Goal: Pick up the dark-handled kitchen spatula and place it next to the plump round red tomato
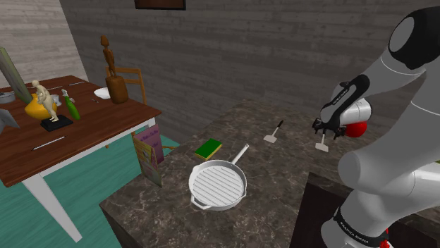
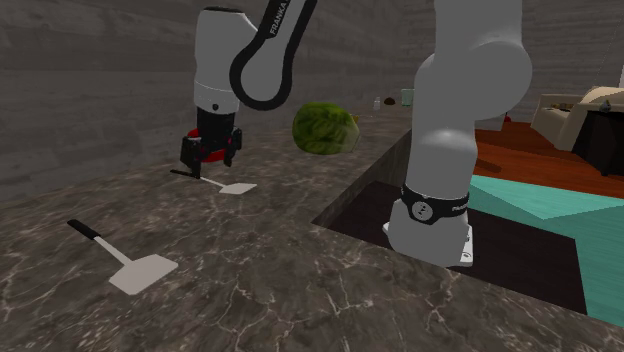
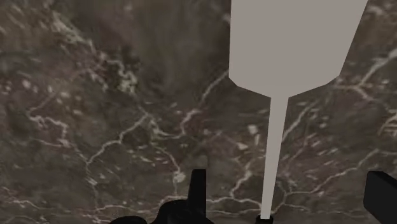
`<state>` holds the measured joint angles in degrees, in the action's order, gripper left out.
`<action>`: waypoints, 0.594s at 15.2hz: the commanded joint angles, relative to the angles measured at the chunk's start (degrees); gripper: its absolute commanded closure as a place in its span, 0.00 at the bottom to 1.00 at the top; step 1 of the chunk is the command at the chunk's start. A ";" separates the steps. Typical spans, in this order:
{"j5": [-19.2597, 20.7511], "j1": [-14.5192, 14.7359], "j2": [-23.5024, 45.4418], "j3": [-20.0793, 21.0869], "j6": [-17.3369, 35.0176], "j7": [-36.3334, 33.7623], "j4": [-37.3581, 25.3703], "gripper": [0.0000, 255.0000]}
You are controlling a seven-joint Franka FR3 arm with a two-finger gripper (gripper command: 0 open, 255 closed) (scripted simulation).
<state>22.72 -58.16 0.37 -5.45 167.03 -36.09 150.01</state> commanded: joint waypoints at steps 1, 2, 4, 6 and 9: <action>-2.41 0.39 -4.32 0.56 -3.38 1.83 1.02 0.00; -3.32 0.74 -6.28 0.58 -4.98 2.54 1.39 0.00; -3.29 0.84 -6.28 0.47 -4.99 2.52 1.39 0.00; -3.29 0.84 -6.28 0.46 -4.99 2.52 1.39 0.00; -3.29 0.84 -6.28 0.46 -4.99 2.52 1.39 0.00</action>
<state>19.44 -57.32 -5.89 -4.98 162.06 -33.57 151.39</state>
